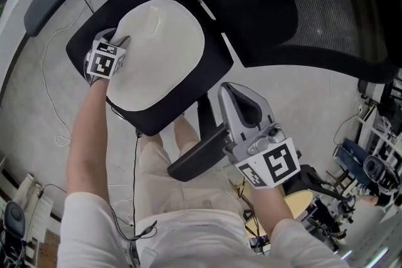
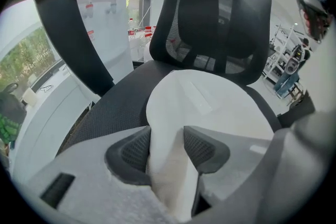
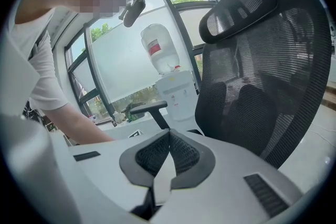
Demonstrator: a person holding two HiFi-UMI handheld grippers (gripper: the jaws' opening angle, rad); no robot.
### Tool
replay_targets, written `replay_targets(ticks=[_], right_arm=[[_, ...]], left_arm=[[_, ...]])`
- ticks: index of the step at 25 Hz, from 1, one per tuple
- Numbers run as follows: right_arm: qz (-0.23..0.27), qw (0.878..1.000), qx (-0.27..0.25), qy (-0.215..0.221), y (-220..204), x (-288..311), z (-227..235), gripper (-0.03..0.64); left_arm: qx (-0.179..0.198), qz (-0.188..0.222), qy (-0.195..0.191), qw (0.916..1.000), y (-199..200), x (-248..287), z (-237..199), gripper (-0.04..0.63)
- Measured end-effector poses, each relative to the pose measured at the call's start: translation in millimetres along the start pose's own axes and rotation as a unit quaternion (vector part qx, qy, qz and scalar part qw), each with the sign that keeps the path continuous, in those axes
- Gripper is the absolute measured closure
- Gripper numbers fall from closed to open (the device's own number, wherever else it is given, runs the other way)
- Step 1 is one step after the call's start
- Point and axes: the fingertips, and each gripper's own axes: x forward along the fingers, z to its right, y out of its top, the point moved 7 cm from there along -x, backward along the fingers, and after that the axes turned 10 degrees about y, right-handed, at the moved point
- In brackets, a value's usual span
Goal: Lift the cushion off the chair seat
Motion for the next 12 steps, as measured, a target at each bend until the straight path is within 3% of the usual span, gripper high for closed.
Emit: replay_targets(ticks=[6, 12], right_arm=[[0.007, 1.0, -0.004, -0.004, -2.1, -4.3, -12.4, 0.617], [0.015, 1.0, -0.008, -0.005, -2.7, -11.5, -29.7, 0.617]], left_arm=[[-0.011, 0.002, -0.016, 0.9998, -6.0, -9.6, 9.9, 0.454], [0.004, 0.03, -0.022, 0.9993, 4.5, -28.1, 16.5, 0.497]])
